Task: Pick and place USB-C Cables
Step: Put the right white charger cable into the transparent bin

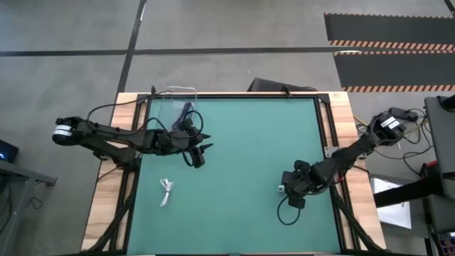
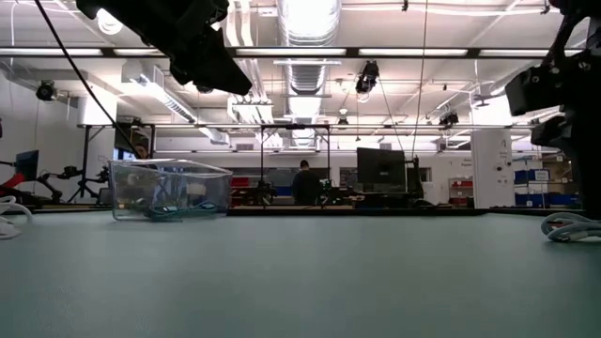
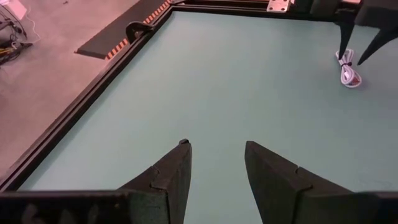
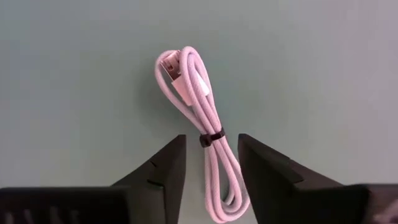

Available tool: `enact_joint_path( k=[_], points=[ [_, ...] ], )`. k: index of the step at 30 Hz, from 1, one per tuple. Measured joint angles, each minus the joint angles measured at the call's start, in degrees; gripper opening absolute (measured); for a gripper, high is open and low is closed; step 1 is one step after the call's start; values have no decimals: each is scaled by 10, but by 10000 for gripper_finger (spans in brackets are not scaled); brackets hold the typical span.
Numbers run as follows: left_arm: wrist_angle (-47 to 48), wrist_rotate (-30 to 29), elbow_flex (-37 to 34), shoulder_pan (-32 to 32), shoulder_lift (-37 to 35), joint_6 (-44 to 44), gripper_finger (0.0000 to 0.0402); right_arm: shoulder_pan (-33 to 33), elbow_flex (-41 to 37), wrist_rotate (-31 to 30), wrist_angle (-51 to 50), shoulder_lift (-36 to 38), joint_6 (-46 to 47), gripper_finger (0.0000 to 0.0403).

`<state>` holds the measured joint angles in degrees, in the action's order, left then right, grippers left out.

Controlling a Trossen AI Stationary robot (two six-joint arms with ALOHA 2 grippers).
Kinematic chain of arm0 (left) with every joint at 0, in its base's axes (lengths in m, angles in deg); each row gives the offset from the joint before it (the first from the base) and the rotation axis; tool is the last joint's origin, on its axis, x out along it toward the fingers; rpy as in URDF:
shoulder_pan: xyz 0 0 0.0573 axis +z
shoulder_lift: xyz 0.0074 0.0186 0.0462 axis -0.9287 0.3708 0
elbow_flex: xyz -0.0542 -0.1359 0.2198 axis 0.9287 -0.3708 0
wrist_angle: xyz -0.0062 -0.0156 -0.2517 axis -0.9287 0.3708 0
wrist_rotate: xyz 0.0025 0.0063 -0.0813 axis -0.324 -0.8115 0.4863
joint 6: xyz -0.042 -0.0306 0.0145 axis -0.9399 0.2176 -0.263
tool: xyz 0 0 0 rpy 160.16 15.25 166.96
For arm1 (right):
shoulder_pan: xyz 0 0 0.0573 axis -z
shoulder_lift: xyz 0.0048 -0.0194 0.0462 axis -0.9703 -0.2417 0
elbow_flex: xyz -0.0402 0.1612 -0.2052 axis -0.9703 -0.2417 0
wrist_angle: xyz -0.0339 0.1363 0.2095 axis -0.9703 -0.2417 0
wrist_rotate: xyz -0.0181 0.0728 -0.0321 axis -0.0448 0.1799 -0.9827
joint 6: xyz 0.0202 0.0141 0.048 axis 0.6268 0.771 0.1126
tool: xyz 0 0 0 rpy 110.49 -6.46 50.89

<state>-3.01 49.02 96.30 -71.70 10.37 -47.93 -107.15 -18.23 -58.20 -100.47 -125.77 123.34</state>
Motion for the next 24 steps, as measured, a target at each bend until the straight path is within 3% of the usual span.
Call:
enact_joint_path(
  k=[8,12,18,24],
  points=[
    [-5,0,-1,0,0,0,135,0,0,-5,2,-47,-23,147],
    [-6,0,-2,0,0,0,135,0,1,-4,5,-65,-29,113],
    [-9,0,-2,0,0,-1,135,0,0,1,17,-58,-31,26],
    [-20,0,-4,-1,0,-2,135,1,-2,-44,33,-35,-41,22]
  ],
)
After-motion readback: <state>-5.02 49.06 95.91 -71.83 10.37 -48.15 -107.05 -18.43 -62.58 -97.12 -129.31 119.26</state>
